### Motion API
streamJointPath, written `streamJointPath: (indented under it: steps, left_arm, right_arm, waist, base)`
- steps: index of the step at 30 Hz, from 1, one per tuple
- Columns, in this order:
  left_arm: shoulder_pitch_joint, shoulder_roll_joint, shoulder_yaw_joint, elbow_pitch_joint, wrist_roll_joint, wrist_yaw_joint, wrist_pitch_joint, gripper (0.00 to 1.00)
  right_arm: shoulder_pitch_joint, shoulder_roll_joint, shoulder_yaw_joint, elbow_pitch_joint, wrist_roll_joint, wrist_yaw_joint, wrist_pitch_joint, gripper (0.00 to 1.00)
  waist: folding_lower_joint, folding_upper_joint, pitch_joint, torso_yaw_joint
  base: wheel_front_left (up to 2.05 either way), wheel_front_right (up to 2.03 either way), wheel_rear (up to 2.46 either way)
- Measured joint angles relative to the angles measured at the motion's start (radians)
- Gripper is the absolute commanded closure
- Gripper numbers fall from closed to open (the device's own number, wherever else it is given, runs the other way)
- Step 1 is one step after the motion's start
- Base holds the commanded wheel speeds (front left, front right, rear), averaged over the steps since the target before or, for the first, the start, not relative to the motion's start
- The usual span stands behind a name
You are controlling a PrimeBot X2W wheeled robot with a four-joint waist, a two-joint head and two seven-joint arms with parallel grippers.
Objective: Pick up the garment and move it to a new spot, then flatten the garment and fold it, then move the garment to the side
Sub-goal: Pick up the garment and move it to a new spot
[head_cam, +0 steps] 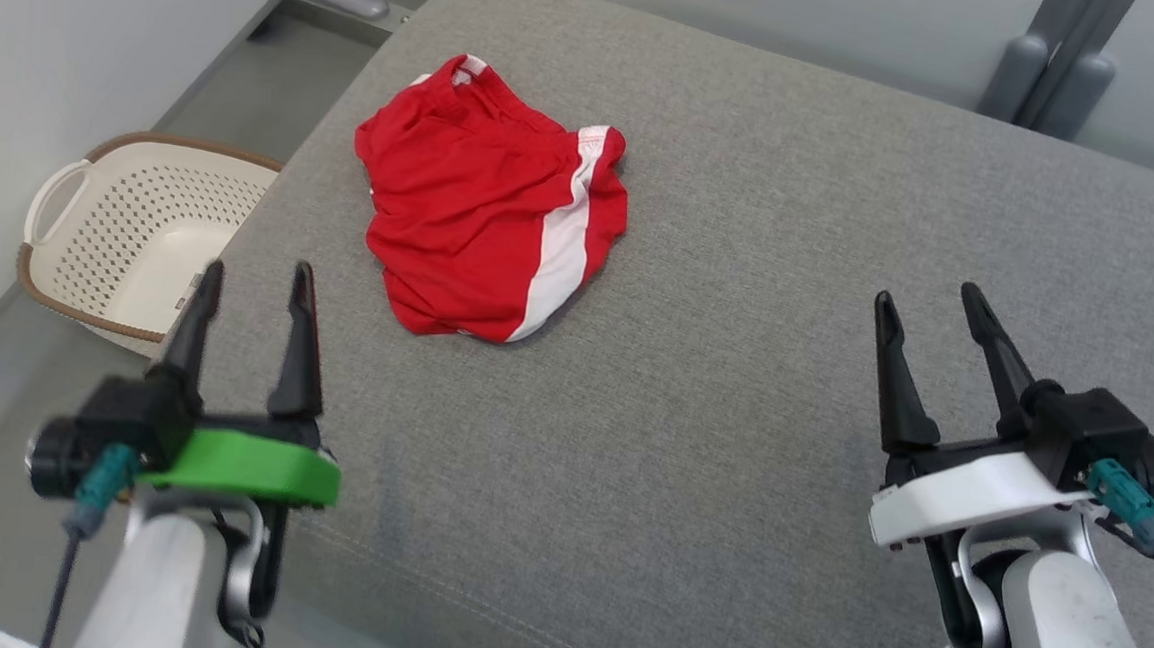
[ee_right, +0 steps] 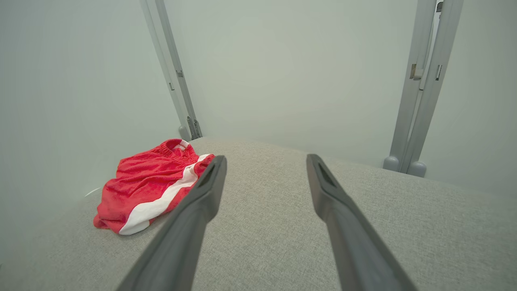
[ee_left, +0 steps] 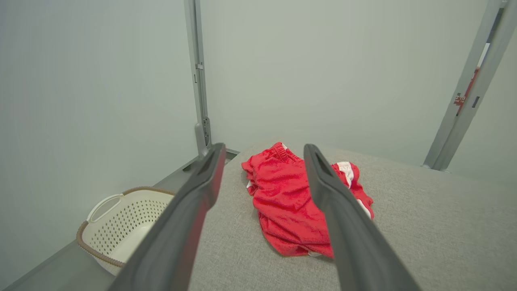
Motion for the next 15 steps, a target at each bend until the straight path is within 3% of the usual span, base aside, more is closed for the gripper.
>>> streamJointPath:
  steps: [3,8,12,15]
  left_arm:
    - [-0.142,0.079,0.002,0.008,0.03,-0.036,0.027,0.0]
    - [-0.427,0.202,-0.027,0.043,0.061,-0.099,0.171,0.0]
    - [-0.61,0.267,-0.09,0.103,0.046,-0.126,0.307,0.0]
    - [-0.702,0.281,-0.123,0.177,-0.023,-0.131,0.402,0.0]
  right_arm:
    - [-0.038,0.0,-0.009,-0.029,-0.027,0.0,0.018,0.0]
    - [-0.09,0.0,-0.016,-0.072,-0.066,0.0,0.043,0.0]
    - [-0.115,0.0,-0.019,-0.1,-0.079,0.0,0.054,0.0]
    - [-0.132,0.0,-0.022,-0.113,-0.082,0.0,0.057,0.0]
  waist:
    - [0.0,0.0,0.035,-0.028]
    - [0.0,0.0,0.096,-0.091]
    - [0.0,0.0,0.146,-0.15]
    - [0.0,0.0,0.185,-0.194]
  base:
    - [0.0,0.0,0.0]
    - [0.0,0.0,0.0]
    - [0.0,0.0,0.0]
    - [0.0,0.0,0.0]
